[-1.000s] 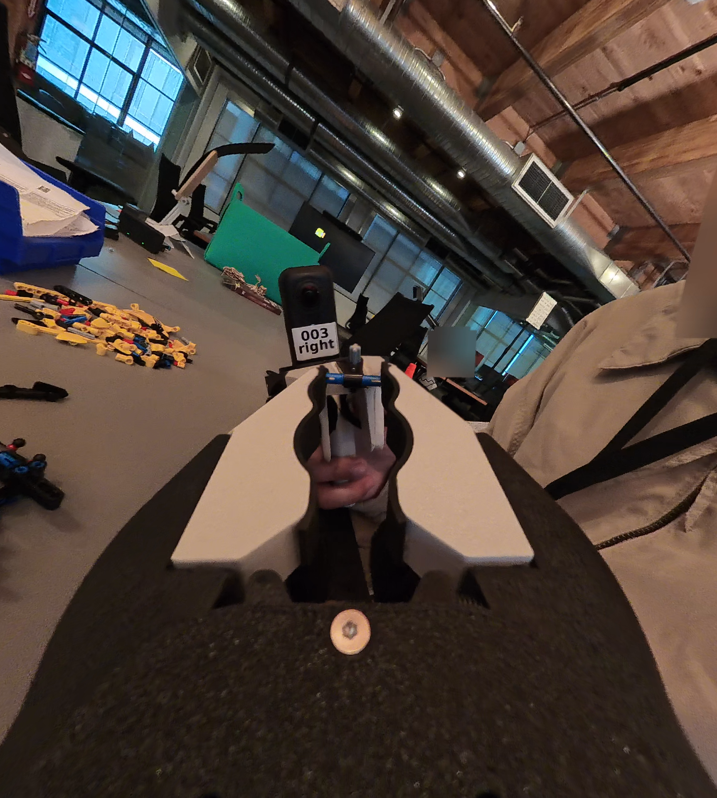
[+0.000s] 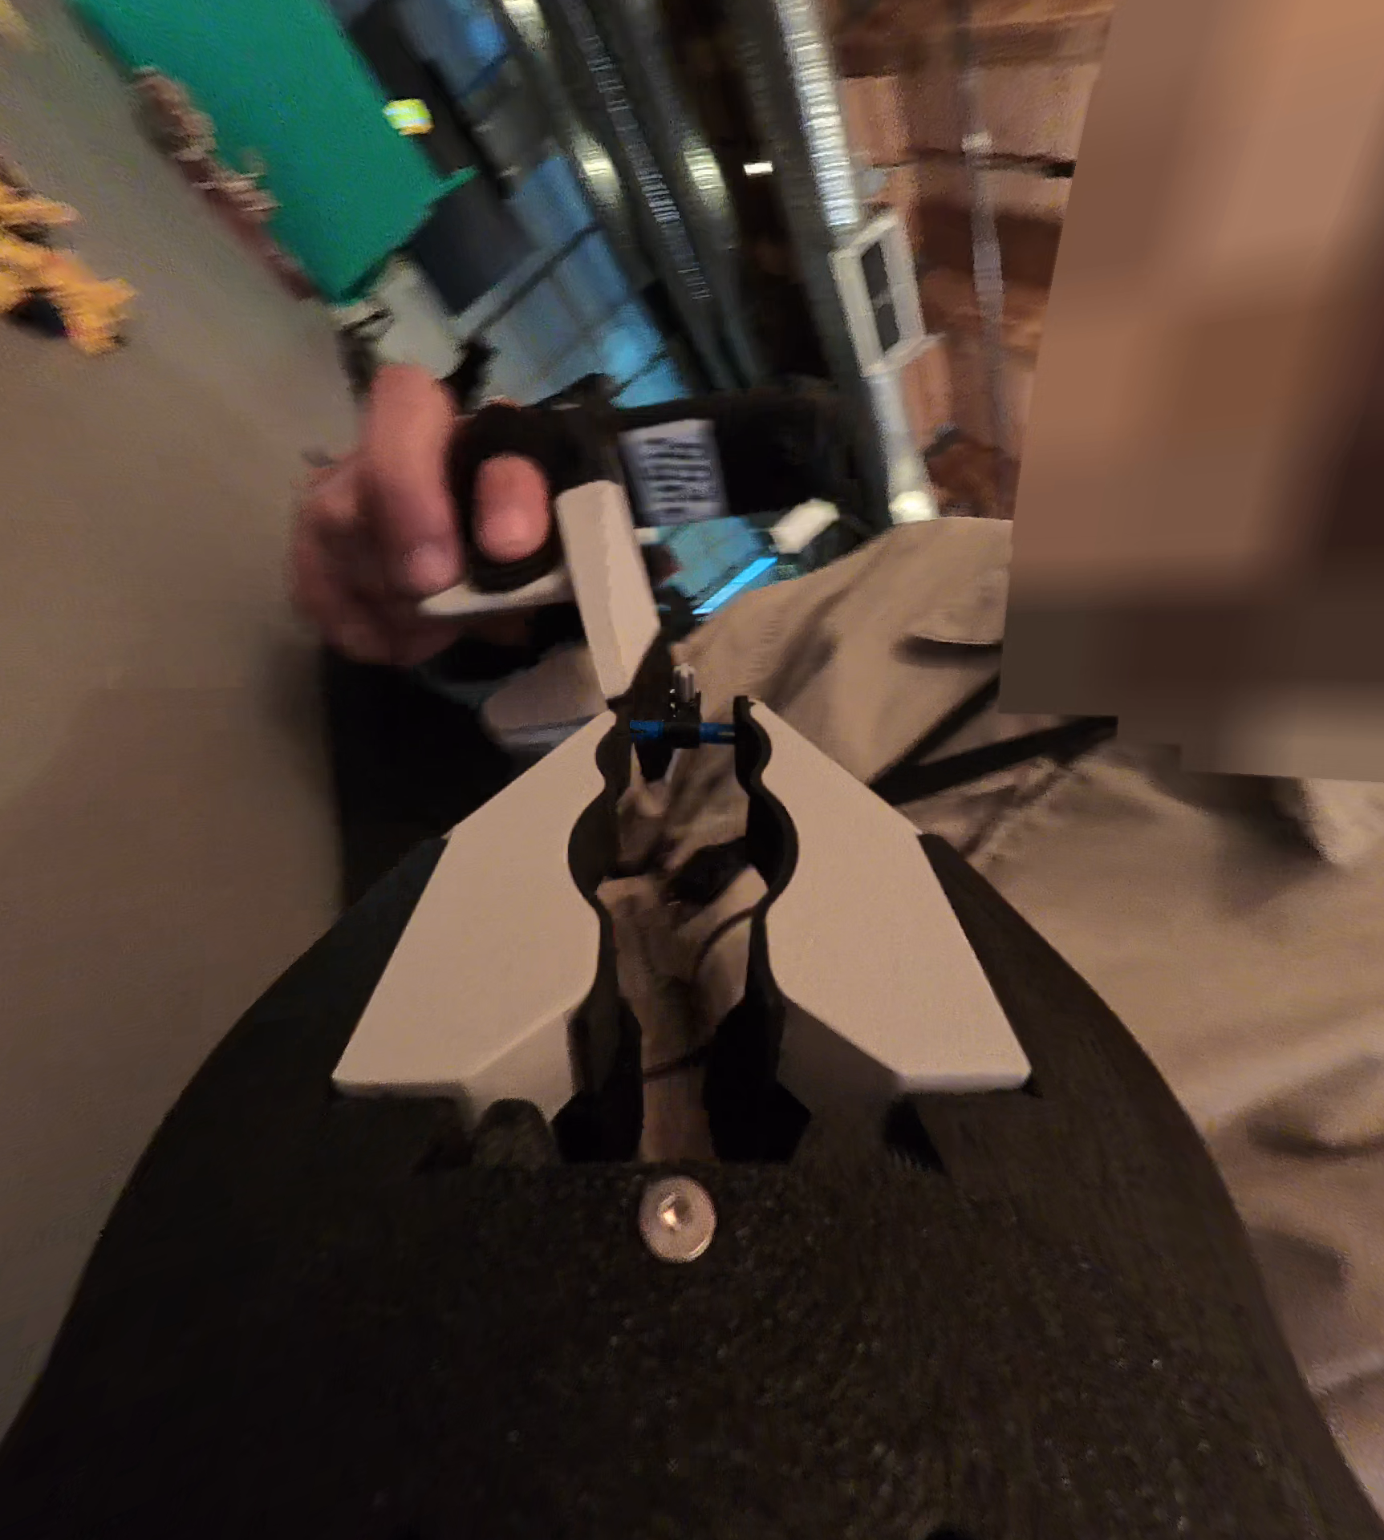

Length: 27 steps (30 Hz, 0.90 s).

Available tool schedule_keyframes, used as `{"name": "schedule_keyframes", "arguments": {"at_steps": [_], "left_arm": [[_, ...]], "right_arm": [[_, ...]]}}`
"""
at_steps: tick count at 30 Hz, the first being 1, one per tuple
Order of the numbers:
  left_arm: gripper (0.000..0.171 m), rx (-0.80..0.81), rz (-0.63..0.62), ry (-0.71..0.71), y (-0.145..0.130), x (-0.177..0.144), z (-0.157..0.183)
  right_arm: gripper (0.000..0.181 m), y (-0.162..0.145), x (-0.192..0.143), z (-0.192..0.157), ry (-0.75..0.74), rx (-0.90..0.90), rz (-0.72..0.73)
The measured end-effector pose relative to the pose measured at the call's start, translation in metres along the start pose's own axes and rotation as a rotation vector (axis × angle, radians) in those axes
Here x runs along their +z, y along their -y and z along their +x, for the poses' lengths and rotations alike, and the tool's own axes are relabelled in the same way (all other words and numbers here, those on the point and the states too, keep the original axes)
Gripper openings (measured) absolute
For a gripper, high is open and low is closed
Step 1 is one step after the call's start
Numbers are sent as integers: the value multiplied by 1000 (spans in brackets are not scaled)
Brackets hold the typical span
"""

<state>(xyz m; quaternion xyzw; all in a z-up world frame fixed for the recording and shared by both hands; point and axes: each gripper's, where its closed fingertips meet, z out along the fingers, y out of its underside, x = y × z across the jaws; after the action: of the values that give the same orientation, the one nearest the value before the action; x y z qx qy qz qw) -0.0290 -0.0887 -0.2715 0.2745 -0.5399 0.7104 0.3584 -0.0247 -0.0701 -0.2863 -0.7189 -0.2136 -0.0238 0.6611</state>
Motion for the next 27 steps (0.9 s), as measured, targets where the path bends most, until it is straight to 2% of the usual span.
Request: {"name": "schedule_keyframes", "arguments": {"at_steps": [2,5,10,19,27], "left_arm": [[23,64,31,-147,5,6,27],[23,128,41,-247,7,15,46],[23,112,58,-265,11,15,44],[23,73,35,-322,7,17,46],[23,87,-19,-289,-1,21,39]], "right_arm": [[19,29,-4,-1,35,80,188],[25,50,-3,-5,59,93,287],[27,56,-7,-7,49,42,296],[16,55,-6,-11,51,12,265],[16,46,-11,-19,121,48,210]]}}
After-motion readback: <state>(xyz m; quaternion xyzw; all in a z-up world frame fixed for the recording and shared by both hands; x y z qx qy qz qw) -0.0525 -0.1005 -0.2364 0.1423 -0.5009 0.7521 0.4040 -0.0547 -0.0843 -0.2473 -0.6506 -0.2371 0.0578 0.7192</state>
